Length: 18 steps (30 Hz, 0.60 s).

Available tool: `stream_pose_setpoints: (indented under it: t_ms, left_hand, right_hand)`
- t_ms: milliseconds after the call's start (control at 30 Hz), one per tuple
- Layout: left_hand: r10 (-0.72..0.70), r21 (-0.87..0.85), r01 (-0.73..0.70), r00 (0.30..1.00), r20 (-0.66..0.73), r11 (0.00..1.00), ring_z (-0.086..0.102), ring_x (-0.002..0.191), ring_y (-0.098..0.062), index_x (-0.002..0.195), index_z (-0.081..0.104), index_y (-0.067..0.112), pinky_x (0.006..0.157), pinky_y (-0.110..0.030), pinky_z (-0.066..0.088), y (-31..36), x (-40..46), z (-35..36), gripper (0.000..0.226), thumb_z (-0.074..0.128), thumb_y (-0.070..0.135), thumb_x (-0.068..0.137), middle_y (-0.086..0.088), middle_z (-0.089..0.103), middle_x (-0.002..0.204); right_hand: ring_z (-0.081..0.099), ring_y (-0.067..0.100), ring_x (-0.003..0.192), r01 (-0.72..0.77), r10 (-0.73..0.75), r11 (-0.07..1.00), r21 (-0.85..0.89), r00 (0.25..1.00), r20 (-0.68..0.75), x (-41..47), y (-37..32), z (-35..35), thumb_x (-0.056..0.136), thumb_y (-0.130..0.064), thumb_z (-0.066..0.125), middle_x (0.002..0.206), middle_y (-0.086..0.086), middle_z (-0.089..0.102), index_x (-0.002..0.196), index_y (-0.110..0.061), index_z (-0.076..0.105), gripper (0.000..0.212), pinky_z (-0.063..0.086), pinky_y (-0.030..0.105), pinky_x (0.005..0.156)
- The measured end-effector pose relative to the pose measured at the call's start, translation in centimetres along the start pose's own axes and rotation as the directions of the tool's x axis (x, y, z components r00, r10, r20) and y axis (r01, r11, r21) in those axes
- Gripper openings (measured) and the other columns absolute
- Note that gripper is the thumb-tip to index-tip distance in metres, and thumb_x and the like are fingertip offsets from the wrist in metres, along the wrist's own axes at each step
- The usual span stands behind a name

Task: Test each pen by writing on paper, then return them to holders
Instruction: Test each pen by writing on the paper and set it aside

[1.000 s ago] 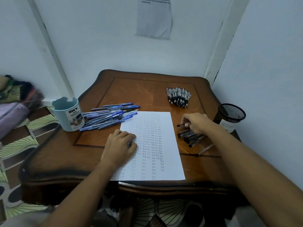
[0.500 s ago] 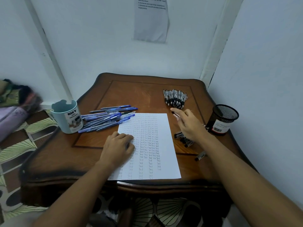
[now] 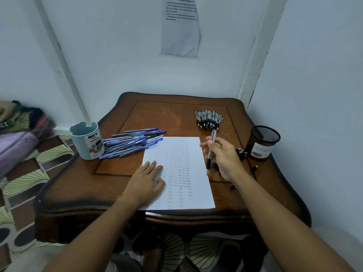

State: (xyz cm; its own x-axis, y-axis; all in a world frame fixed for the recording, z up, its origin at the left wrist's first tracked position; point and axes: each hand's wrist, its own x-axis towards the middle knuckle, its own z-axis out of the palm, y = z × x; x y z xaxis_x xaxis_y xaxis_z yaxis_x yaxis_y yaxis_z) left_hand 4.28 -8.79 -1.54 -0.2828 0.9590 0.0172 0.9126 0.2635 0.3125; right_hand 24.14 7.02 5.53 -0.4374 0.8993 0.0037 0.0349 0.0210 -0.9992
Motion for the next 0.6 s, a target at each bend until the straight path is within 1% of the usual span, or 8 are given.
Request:
stream_pose_setpoints:
  t_ms: [67, 133, 233, 300, 333, 400, 467, 600]
  left_hand:
    - [0.010, -0.016, -0.010, 1.000, -0.014, 1.000, 0.003, 0.152, -0.015, 0.156, 0.026, 0.022, 0.122, -0.033, 0.002, 0.0, -0.3, 0.1, 0.068, 0.020, 0.049, 0.094, -0.003, 0.012, 0.165]
    - [0.009, -0.034, -0.010, 0.998, -0.056, 0.999, 0.008, 0.152, -0.016, 0.152, 0.035, 0.022, 0.123, -0.034, 0.006, -0.1, -0.3, 0.3, 0.065, 0.023, 0.047, 0.094, -0.003, 0.020, 0.164]
    - [0.026, -0.007, -0.027, 0.989, -0.148, 1.000, 0.031, 0.144, -0.019, 0.136, 0.057, 0.018, 0.120, -0.036, 0.022, -0.2, -0.4, 0.7, 0.066, 0.024, 0.049, 0.087, -0.005, 0.047, 0.150]
    - [0.039, -0.011, -0.041, 0.982, -0.183, 0.999, 0.043, 0.133, -0.020, 0.126, 0.063, 0.017, 0.113, -0.035, 0.031, -0.2, -0.4, 0.7, 0.061, 0.028, 0.047, 0.085, -0.003, 0.056, 0.137]
    - [0.036, -0.018, -0.040, 0.982, -0.187, 0.999, 0.045, 0.130, -0.019, 0.124, 0.063, 0.017, 0.110, -0.035, 0.032, -0.2, -0.5, 0.7, 0.060, 0.029, 0.047, 0.085, -0.002, 0.057, 0.134]
    - [0.026, -0.028, -0.032, 0.981, -0.193, 0.999, 0.044, 0.129, -0.017, 0.125, 0.063, 0.018, 0.110, -0.035, 0.032, -0.1, -0.6, 0.5, 0.059, 0.029, 0.047, 0.085, -0.001, 0.057, 0.135]
    - [0.020, -0.031, -0.026, 0.981, -0.195, 0.999, 0.043, 0.130, -0.017, 0.126, 0.062, 0.019, 0.110, -0.035, 0.032, 0.0, -0.6, 0.4, 0.061, 0.029, 0.048, 0.084, -0.001, 0.056, 0.136]
    - [0.015, -0.039, -0.023, 0.982, -0.189, 0.999, 0.042, 0.131, -0.017, 0.128, 0.061, 0.019, 0.110, -0.036, 0.032, 0.1, -0.7, 0.5, 0.064, 0.027, 0.049, 0.083, 0.000, 0.054, 0.138]
  right_hand:
    - [0.052, 0.022, 0.071, 0.014, -0.014, 0.997, -0.075, 1.000, 0.011, -1.1, 0.5, -0.2, 0.106, -0.032, 0.047, 0.090, 0.001, 0.076, 0.113, -0.014, 0.059, 0.023, 0.043, 0.025, 0.057]
    - [0.055, 0.023, 0.062, -0.008, 0.010, 1.000, -0.024, 0.999, 0.046, -2.0, 1.2, -0.3, 0.107, -0.035, 0.042, 0.084, 0.009, 0.075, 0.107, -0.016, 0.048, 0.019, 0.043, 0.026, 0.052]
    - [0.065, 0.027, 0.064, -0.047, 0.041, 0.998, 0.052, 0.992, 0.117, -3.4, 2.5, -0.3, 0.105, -0.021, 0.049, 0.085, 0.021, 0.071, 0.106, -0.017, 0.036, 0.013, 0.057, 0.037, 0.060]
    - [0.066, 0.029, 0.069, -0.057, 0.053, 0.998, 0.017, 0.986, 0.160, -4.1, 3.6, -0.2, 0.097, -0.004, 0.060, 0.085, 0.018, 0.068, 0.108, -0.018, 0.036, 0.029, 0.059, 0.042, 0.068]
    - [0.066, 0.029, 0.069, -0.061, 0.060, 0.998, -0.004, 0.982, 0.181, -4.5, 4.1, 0.0, 0.095, 0.001, 0.062, 0.085, 0.017, 0.065, 0.108, -0.016, 0.038, 0.032, 0.058, 0.042, 0.067]
    - [0.065, 0.030, 0.069, -0.073, 0.072, 0.997, -0.005, 0.973, 0.219, -5.3, 4.7, 0.4, 0.096, 0.002, 0.061, 0.087, 0.018, 0.059, 0.104, -0.008, 0.042, 0.023, 0.055, 0.040, 0.061]
    - [0.065, 0.029, 0.067, -0.071, 0.068, 0.997, 0.002, 0.965, 0.252, -6.1, 5.1, 0.7, 0.096, 0.002, 0.060, 0.089, 0.021, 0.056, 0.100, -0.006, 0.043, 0.020, 0.053, 0.037, 0.059]
    - [0.064, 0.028, 0.071, -0.042, 0.042, 0.999, -0.006, 0.953, 0.300, -7.4, 5.7, 0.5, 0.090, 0.011, 0.064, 0.088, 0.023, 0.061, 0.100, -0.006, 0.043, 0.029, 0.052, 0.032, 0.058]
